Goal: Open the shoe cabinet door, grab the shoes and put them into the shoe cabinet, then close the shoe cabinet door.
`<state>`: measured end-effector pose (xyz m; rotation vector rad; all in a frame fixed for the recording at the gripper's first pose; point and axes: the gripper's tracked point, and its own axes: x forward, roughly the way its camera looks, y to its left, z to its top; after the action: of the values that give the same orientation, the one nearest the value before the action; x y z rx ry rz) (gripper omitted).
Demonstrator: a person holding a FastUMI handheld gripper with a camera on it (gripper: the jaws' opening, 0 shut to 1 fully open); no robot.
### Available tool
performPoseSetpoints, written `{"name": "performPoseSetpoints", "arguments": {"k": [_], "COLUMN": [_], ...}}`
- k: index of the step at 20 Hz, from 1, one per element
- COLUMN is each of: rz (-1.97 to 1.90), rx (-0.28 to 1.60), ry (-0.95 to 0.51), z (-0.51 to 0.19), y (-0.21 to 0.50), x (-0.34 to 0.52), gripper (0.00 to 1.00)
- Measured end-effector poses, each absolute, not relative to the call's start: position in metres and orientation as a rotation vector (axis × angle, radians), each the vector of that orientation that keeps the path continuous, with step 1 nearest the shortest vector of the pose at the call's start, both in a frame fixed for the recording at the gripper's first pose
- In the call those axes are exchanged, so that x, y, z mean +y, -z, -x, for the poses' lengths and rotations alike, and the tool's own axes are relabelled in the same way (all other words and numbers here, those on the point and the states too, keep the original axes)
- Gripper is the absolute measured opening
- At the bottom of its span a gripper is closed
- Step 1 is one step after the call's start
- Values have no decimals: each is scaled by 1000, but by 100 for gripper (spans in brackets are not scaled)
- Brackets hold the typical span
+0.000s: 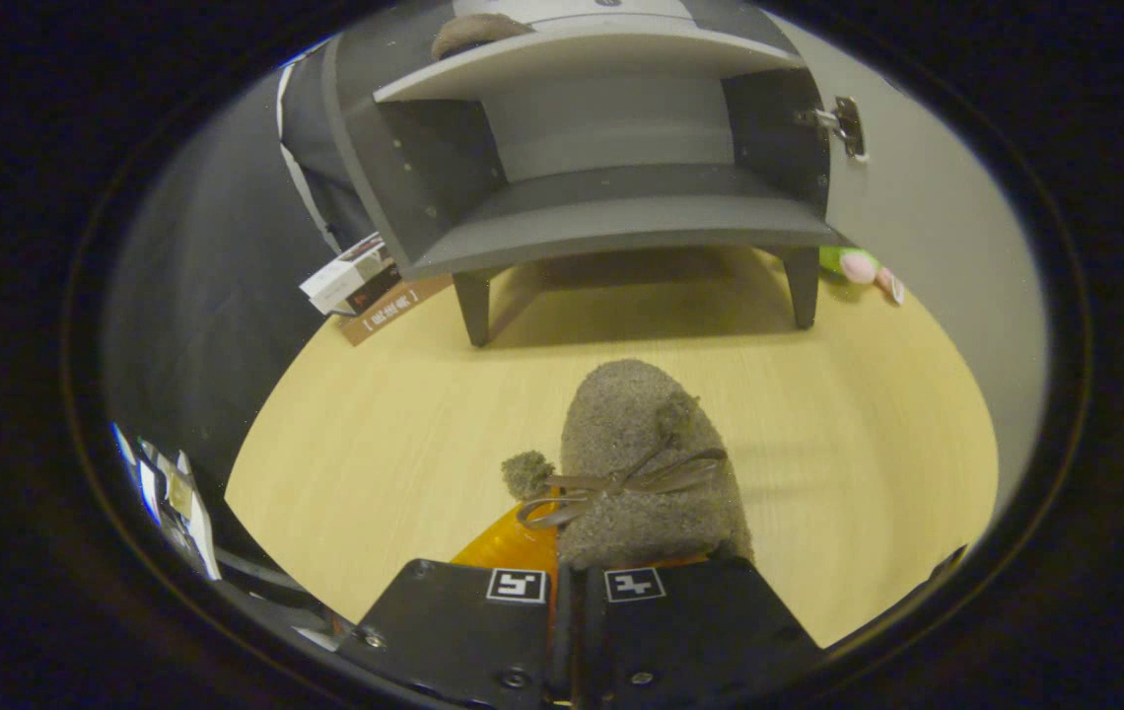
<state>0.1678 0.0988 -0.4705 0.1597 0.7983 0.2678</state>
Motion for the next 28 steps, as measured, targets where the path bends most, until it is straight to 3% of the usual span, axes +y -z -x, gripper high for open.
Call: {"name": "performPoseSetpoints", "arguments": {"k": [14,22,28], "rz": [-103,-87,-50], "rx": [368,199,190], "ry": [-261,-180,-118], "z": [-217,-323,-417], "y": [200,105,93], "x": [89,70,66], "gripper": [9,9,9]}}
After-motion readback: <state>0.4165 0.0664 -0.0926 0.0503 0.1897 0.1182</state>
